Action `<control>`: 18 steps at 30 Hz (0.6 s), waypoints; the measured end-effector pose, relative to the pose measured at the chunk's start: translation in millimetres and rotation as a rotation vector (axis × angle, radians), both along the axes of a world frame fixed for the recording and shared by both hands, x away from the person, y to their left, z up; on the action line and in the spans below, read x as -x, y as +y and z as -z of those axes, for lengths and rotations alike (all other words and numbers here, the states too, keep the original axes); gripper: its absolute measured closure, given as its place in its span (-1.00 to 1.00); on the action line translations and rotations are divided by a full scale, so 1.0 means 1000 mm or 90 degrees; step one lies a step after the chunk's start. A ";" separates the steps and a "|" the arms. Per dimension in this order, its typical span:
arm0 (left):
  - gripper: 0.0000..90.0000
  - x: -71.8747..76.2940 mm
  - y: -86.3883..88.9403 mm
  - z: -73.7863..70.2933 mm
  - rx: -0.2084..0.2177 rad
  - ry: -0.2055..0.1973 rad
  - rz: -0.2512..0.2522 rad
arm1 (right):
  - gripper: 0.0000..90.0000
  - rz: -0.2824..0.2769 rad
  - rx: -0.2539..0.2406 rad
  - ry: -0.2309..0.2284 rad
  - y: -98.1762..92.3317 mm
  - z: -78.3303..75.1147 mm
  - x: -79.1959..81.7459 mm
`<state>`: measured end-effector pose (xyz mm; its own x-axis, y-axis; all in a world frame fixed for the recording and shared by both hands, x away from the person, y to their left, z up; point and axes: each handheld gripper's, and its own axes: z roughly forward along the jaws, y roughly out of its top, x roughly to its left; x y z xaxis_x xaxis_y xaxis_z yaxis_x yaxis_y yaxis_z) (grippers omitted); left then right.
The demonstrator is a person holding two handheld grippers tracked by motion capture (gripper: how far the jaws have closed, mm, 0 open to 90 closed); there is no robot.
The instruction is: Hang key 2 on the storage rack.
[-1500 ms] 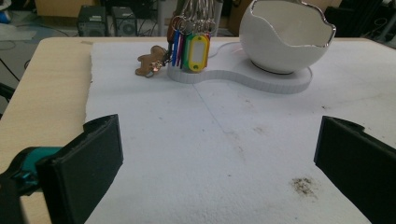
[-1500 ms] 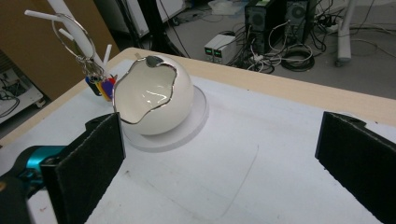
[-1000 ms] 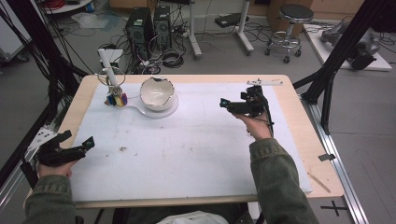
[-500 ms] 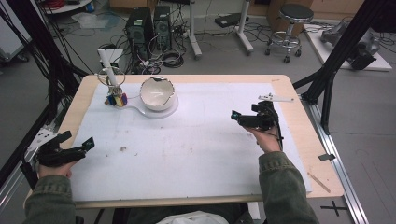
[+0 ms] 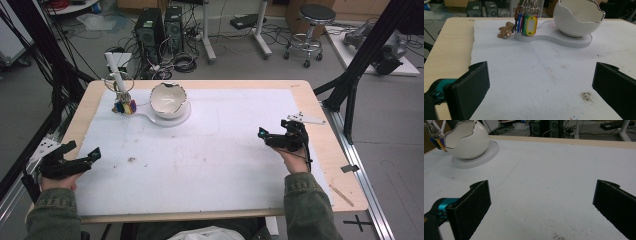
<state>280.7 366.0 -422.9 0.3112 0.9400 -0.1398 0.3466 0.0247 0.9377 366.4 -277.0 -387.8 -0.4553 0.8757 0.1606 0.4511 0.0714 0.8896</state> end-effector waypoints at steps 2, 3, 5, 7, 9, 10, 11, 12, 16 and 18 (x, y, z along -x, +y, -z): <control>-0.96 0.000 0.000 0.000 -0.001 0.001 0.000 | -0.99 0.006 0.001 -0.007 -0.004 0.003 0.003; -0.96 0.000 0.000 0.000 -0.001 0.001 0.000 | -0.99 0.008 0.001 -0.009 -0.006 0.006 0.005; -0.96 0.000 0.000 0.000 0.000 0.001 0.000 | -0.99 0.012 0.002 -0.009 -0.009 0.009 0.008; -0.96 0.001 0.000 0.000 0.000 0.001 0.000 | -0.99 0.013 0.007 -0.009 -0.012 0.013 0.010; -0.96 0.001 0.000 0.000 0.000 0.001 0.000 | -0.99 0.020 0.018 -0.014 -0.015 0.017 0.013; -0.96 0.001 0.000 0.000 -0.001 0.001 0.000 | -0.99 0.028 0.024 -0.016 -0.015 0.019 0.015; -0.96 0.001 0.000 0.000 -0.001 0.001 0.000 | -0.99 0.036 0.030 -0.022 -0.017 0.022 0.017; -0.96 0.001 0.000 0.000 0.000 0.000 0.000 | -0.99 0.038 0.033 -0.025 -0.018 0.024 0.018; -0.96 0.001 0.000 0.001 -0.002 0.001 0.005 | -0.99 0.051 0.032 -0.034 -0.024 0.028 0.023; -0.96 0.000 0.000 0.001 -0.001 0.002 0.006 | -0.99 0.058 0.023 -0.045 -0.026 0.027 0.026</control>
